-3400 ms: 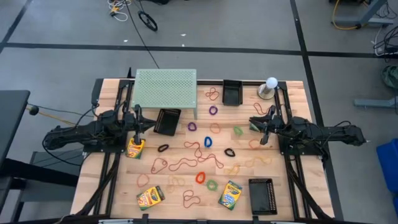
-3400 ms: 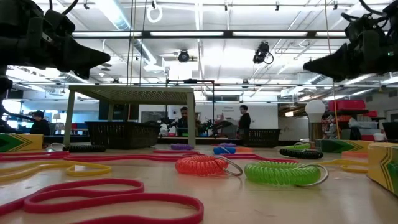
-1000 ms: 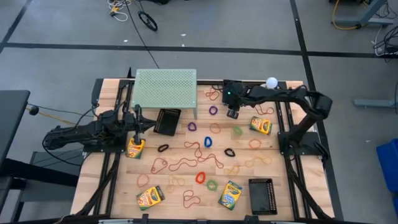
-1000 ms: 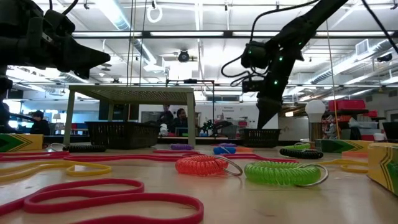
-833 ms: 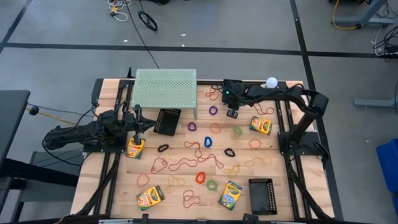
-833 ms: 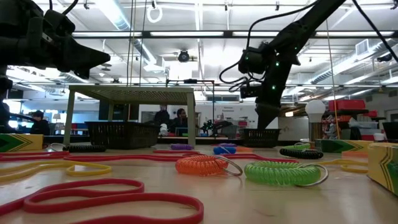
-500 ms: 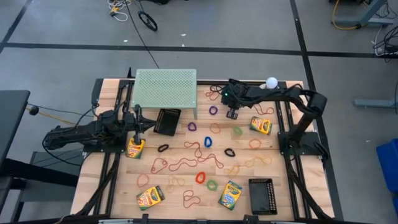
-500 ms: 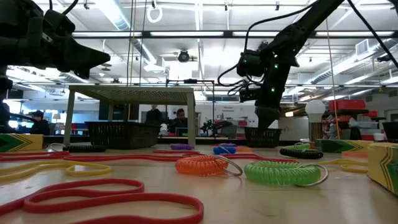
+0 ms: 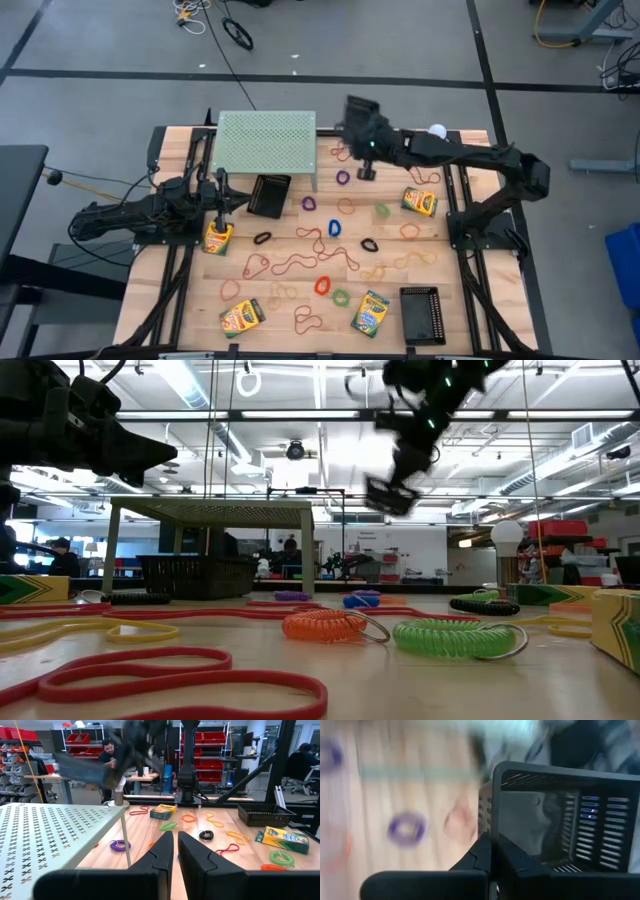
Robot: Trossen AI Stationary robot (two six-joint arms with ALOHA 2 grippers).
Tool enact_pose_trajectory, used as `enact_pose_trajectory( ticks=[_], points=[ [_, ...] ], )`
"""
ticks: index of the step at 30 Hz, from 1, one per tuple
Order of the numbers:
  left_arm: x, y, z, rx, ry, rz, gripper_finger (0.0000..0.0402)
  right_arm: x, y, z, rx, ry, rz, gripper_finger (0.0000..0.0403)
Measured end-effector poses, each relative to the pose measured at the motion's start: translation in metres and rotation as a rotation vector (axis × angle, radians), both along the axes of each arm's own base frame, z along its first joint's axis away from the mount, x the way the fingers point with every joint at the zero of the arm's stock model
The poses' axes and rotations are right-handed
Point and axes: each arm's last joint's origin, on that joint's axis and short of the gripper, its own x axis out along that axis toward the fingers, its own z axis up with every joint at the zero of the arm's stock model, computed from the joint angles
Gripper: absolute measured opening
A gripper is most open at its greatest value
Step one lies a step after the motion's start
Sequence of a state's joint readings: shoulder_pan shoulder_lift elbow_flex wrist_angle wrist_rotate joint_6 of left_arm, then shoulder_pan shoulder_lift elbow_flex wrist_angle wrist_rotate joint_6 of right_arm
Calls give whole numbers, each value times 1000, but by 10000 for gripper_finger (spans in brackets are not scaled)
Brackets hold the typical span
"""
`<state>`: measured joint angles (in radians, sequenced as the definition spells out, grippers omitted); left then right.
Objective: Pick & Place Office Desk Supplies
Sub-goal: Put the top black bin on the shelf
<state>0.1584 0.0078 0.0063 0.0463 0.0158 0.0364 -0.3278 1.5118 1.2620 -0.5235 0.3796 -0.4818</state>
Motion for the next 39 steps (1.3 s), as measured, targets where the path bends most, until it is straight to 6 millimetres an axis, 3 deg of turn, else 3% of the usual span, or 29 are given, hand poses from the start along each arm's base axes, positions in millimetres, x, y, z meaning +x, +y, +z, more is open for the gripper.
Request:
enact_pose_trajectory(
  ticks=[3,6,9,14,22,28,39],
  points=[
    [0,0,0,0,0,0,36,23,-7,31,-75,-83,136,9],
    [0,0,0,0,0,0,36,46,-16,44,-145,-62,274,9],
    [0,0,0,0,1,0,36,69,-23,42,-193,-12,404,9],
    [0,0,0,0,1,-1,36,94,-29,22,-263,148,572,10],
    [0,0,0,0,0,0,36,107,-31,-2,-376,316,746,10],
    [0,0,0,0,0,-1,36,108,-33,-4,-462,387,837,13],
    [0,0,0,0,0,-1,36,109,-32,-4,-466,371,869,15]
  ],
)
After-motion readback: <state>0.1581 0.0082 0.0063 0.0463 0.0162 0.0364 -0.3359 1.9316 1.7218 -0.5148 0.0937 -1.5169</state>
